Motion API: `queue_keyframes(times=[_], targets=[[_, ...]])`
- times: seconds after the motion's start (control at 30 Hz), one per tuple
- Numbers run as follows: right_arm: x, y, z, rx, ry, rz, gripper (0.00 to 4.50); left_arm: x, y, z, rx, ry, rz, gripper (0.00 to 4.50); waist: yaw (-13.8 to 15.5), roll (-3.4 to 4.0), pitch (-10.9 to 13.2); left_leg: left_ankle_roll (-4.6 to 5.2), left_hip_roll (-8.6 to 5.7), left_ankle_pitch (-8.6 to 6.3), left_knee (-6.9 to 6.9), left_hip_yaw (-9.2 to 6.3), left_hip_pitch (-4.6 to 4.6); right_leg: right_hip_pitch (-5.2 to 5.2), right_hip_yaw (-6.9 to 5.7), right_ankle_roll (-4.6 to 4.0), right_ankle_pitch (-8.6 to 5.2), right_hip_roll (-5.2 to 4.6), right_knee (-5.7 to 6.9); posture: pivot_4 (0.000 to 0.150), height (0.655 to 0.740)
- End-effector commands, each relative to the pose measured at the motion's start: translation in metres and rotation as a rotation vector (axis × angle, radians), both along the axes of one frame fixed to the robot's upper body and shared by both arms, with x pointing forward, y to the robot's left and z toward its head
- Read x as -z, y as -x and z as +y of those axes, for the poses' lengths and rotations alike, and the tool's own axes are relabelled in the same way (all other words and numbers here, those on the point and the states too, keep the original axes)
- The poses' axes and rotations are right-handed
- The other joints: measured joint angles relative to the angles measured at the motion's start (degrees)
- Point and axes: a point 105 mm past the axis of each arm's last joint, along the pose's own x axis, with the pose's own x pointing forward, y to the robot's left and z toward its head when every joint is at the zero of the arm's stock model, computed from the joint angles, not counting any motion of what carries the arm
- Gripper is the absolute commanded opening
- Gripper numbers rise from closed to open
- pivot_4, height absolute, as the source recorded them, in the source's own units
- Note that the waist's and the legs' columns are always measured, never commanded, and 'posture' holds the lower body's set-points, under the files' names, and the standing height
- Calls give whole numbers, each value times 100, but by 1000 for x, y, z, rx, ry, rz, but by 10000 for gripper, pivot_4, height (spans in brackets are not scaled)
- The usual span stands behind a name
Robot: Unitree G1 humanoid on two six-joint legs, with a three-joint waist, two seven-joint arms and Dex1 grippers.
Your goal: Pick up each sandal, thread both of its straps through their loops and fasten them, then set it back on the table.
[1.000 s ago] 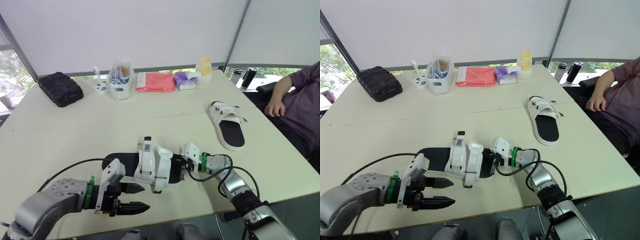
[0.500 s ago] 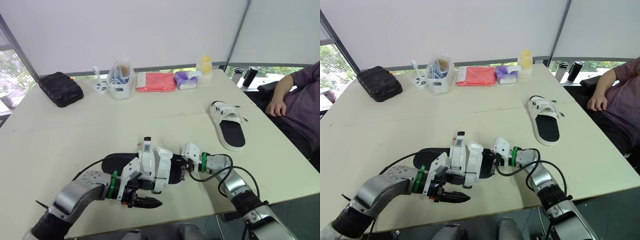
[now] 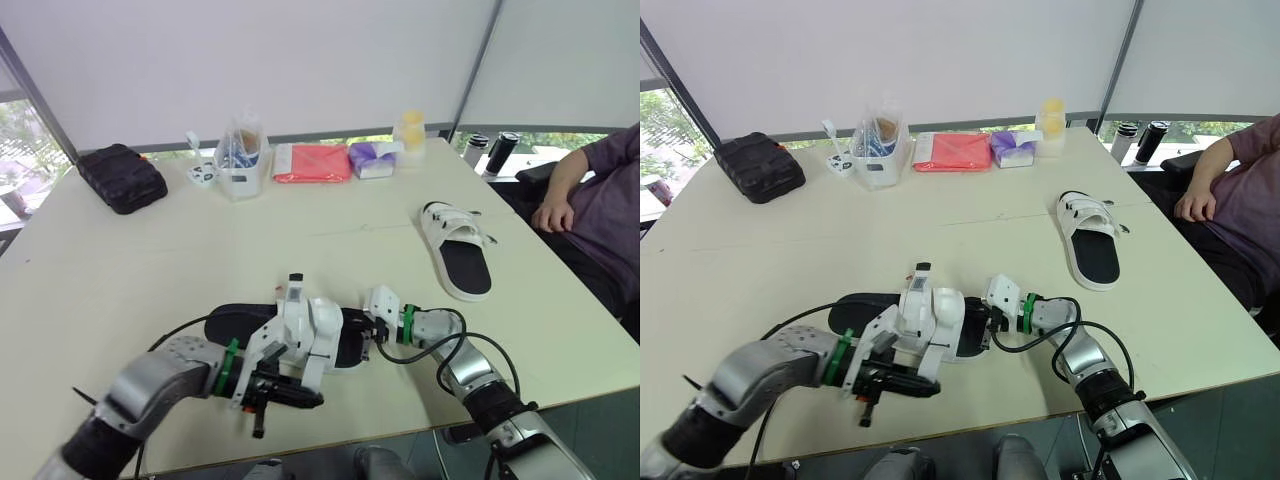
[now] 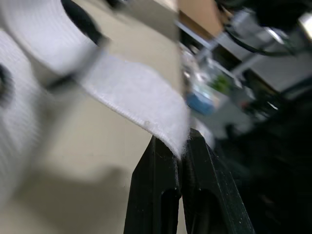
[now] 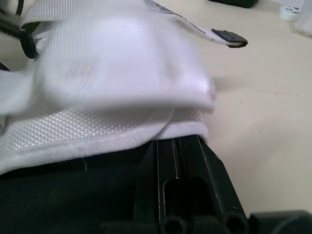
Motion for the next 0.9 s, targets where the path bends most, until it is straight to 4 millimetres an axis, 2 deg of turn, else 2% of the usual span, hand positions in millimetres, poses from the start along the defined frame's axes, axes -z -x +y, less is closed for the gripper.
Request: queue_keyframes(times=[0.03,0.17,0.27,0.5,0.63,0.87,0.9], targets=[[65,9,-33,115,200,230,0,-18,22,2,119,55,45,451,1,2,1,0,0,0,1,1,0,-1,1,0,0,-1,2,1500,7400],[64,7,-33,114,200,226,0,-33,29,1,164,118,67,451,-49,-2,3,0,6,0,-5,1,-2,-10,3,-2,-1,0,3,1500,7400],[65,7,-34,114,202,225,0,-49,10,-14,92,227,42,451,-83,5,10,1,9,1,-12,-2,-5,-20,-1,-13,-7,6,9,1500,7400],[65,7,-34,116,204,223,0,-72,-29,-37,-54,365,46,451,-78,-7,22,2,0,1,6,-2,-3,-8,-2,-10,-5,6,16,1500,7400],[64,6,-34,121,204,219,0,-74,-59,-39,-181,401,95,451,-81,-4,22,1,-3,2,6,-3,3,-2,-2,-9,-5,6,18,1500,7400],[65,6,-33,125,200,218,0,-67,-95,-41,-371,448,165,451,-45,-5,20,-12,-5,10,9,-6,7,4,-3,-7,-3,5,20,1500,7400],[65,6,-33,126,199,218,0,-67,-100,-41,-396,454,172,6534,-34,-4,18,-14,-5,11,9,-5,10,8,-2,-7,-3,5,20,1500,7400]])
